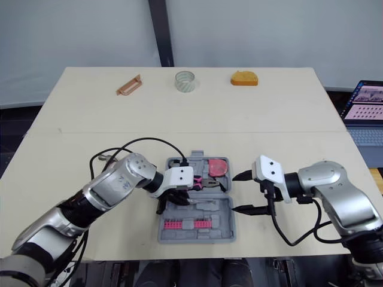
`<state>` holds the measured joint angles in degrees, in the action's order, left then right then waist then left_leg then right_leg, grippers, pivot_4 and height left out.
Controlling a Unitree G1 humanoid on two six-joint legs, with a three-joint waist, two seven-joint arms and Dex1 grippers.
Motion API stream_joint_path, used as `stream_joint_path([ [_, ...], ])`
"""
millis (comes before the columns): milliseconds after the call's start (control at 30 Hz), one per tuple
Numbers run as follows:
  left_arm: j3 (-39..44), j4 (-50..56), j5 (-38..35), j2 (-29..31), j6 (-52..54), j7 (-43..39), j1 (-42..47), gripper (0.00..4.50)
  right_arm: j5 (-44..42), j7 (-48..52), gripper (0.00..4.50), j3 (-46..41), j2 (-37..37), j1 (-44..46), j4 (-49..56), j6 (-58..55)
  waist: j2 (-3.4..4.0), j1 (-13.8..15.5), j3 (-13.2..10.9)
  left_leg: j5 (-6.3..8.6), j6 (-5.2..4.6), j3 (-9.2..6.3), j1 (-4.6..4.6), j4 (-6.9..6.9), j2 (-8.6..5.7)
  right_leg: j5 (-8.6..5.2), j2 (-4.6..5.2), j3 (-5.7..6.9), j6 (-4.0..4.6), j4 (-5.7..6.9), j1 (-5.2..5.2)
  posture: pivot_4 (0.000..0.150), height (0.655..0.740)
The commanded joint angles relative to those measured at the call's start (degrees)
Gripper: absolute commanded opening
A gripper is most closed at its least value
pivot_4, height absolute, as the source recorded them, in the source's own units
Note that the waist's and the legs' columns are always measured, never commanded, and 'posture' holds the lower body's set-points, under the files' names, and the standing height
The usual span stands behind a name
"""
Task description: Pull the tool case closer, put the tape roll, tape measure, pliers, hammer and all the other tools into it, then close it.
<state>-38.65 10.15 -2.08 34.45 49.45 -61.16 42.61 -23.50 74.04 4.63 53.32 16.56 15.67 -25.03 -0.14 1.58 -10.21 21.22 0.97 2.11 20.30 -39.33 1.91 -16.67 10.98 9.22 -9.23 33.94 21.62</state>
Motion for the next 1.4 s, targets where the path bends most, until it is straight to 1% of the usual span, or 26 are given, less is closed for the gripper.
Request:
stream_joint_path([
  [33, 0.3, 0.17, 0.34, -0.38, -0.98, -0.19, -0.04, 0.06, -0.91, -0.18, 4.5, -1.66, 0.56, -0.42, 1.8, 0.08, 0.0, 0.0, 0.0, 0.0, 0.0, 0.0, 0.0, 0.0, 0.0, 0.0, 0.0, 0.0, 0.0, 0.0, 0.0, 0.15, 0.74],
  [133, 0.35, 0.15, 0.43, -0.5, -1.28, -0.08, -0.11, 0.06, -0.9, -0.17, 4.5, -1.72, 0.59, -0.57, 1.78, 0.15, 0.0, 0.0, 0.0, 0.0, 0.0, 0.0, 0.0, 0.0, 0.0, 0.0, 0.0, 0.0, 0.0, 0.0, 0.0, 0.15, 0.74],
  [200, 0.43, 0.18, 0.38, -0.59, -1.44, -0.11, -0.15, 1.09, -0.86, -0.19, 4.5, -1.71, 0.56, -0.6, 1.76, 0.2, 0.0, 0.0, 0.0, 0.0, 0.0, 0.0, 0.0, 0.0, 0.0, 0.0, 0.0, 0.0, 0.0, 0.0, 0.0, 0.15, 0.74],
  [233, 0.48, 0.19, 0.41, -0.67, -1.58, -0.04, -0.18, 1.45, -0.86, -0.19, 4.5, -1.71, 0.55, -0.62, 1.74, 0.22, 0.0, 0.0, 0.0, 0.0, 0.0, 0.0, 0.0, 0.0, 0.0, 0.0, 0.0, 0.0, 0.0, 0.0, 0.0, 0.15, 0.74],
  [367, 0.54, 0.64, 0.29, -0.88, -1.5, -0.03, -0.28, 3.25, -0.89, -0.15, 4.5, -1.71, 0.5, -0.81, 1.76, 0.33, 0.0, 0.0, 0.0, 0.0, 0.0, 0.0, 0.0, -0.01, 0.0, 0.0, 0.0, 0.0, 0.0, 0.01, 0.0, 0.15, 0.74],
  [600, 1.51, 3.0, -1.57, -0.74, 0.78, -1.08, -0.07, 3.25, -1.3, 0.19, 4.5, -1.72, 0.48, -1.05, 1.77, 0.22, 0.0, 0.0, 0.0, 0.0, 0.0, 0.0, 0.0, -0.01, 0.0, 0.0, 0.0, 0.0, 0.0, 0.01, 0.0, 0.15, 0.74],
  [733, 2.89, 1.88, -1.7, -0.72, -0.64, -0.73, 0.43, 3.25, -1.59, 0.25, 4.5, -1.98, 0.33, -0.88, 1.5, 0.29, 0.0, -0.01, 0.0, 0.0, 0.0, 0.0, 0.0, -0.01, 0.0, 0.0, 0.0, 0.0, 0.0, 0.01, 0.0, 0.15, 0.74],
  [800, 5.16, 0.58, -2.38, -0.74, -2.73, -0.31, 0.01, 3.25, -2.06, 0.13, 4.5, -2.38, 0.24, -0.71, 1.49, 0.07, 0.0, 0.0, 0.0, 0.0, 0.0, 0.0, 0.0, -0.02, 0.0, 0.0, 0.0, 0.0, 0.0, 0.02, 0.0, 0.15, 0.74],
  [900, 9.45, -1.97, -3.01, -0.53, -13.64, 0.46, -2.8, 3.25, -3.53, -0.09, 4.5, -3.21, 0.14, -0.71, 2.09, -1.05, 0.0, -0.07, 0.0, 0.0, 0.0, 0.0, 0.0, -0.02, 0.0, 0.0, 0.0, 0.0, 0.0, 0.01, 0.0, 0.15, 0.74],
  [967, 15.05, -2.7, -6.95, -2.21, -17.96, 0.66, -6.85, 3.25, -4.87, -0.32, 4.5, -3.85, 0.1, -0.94, 2.74, -2.13, 0.02, -0.12, 0.01, 0.0, 0.0, -0.01, -0.01, -0.02, 0.01, 0.0, 0.0, 0.0, 0.0, 0.02, 0.0, 0.15, 0.74],
  [1033, 18.59, -3.77, -8.74, -2.89, -23.24, 0.48, -11.12, 2.75, -5.54, -0.5, 4.5, -4.2, 0.21, -1.26, 3.19, -2.72, 0.02, -0.16, 0.01, 0.01, -0.01, -0.02, -0.01, -0.01, 0.01, 0.0, 0.0, 0.01, 0.0, 0.02, 0.0, 0.15, 0.74],
  [1067, 19.25, -4.18, -8.84, -2.98, -25.04, 0.19, -12.24, 2.37, -5.65, -0.54, 4.5, -4.27, 0.25, -1.35, 3.31, -2.88, 0.02, -0.17, 0.01, 0.01, -0.01, -0.02, -0.01, -0.01, 0.01, 0.0, 0.0, 0.01, 0.0, 0.01, 0.0, 0.15, 0.74],
  [1133, 21.16, -4.85, -11.03, -4.31, -27.95, -0.46, -16.21, 1.33, -6.27, -0.77, 4.5, -4.66, 0.13, -1.59, 3.86, -3.59, 0.02, -0.17, 0.01, 0.01, -0.01, -0.03, -0.01, -0.02, 0.01, 0.0, 0.0, 0.02, 0.0, 0.02, 0.0, 0.15, 0.74],
  [1167, 21.72, -5.37, -11.56, -5.01, -29.29, -0.18, -18.08, 0.92, -6.43, -0.86, 4.5, -4.76, 0.14, -1.66, 4.08, -3.81, 0.02, -0.16, 0.01, 0.01, -0.01, -0.02, -0.03, -0.02, 0.01, 0.0, 0.0, 0.0, 0.0, 0.04, -0.01, 0.15, 0.74],
  [1200, 22.17, -5.99, -11.85, -5.71, -30.6, 0.13, -19.69, 0.38, -6.51, -0.89, 4.5, -4.83, 0.2, -1.71, 4.14, -3.91, 0.02, -0.03, 0.01, 0.01, -0.01, -0.02, -0.02, -0.04, 0.0, 0.0, 0.0, 0.0, 0.0, 0.03, -0.01, 0.15, 0.74],
  [1233, 21.81, -6.68, -11.0, -5.86, -32.07, 0.3, -20.64, 0.05, -6.52, -0.9, 4.5, -4.87, 0.28, -1.72, 4.17, -3.97, 0.02, 0.02, 0.01, 0.01, -0.01, -0.04, -0.01, -0.09, 0.0, 0.0, 0.01, 0.0, 0.0, 0.03, -0.04, 0.15, 0.74],
  [1400, 20.65, -9.33, -8.57, -7.49, -36.03, 1.71, -23.14, 0.05, -6.61, -1.03, 4.5, -5.08, 0.62, -1.61, 4.1, -4.19, 0.02, 0.05, 0.01, 0.02, -0.03, -0.04, 0.01, -0.19, 0.0, 0.01, 0.01, 0.0, -0.01, 0.05, -0.06, 0.15, 0.74],
])
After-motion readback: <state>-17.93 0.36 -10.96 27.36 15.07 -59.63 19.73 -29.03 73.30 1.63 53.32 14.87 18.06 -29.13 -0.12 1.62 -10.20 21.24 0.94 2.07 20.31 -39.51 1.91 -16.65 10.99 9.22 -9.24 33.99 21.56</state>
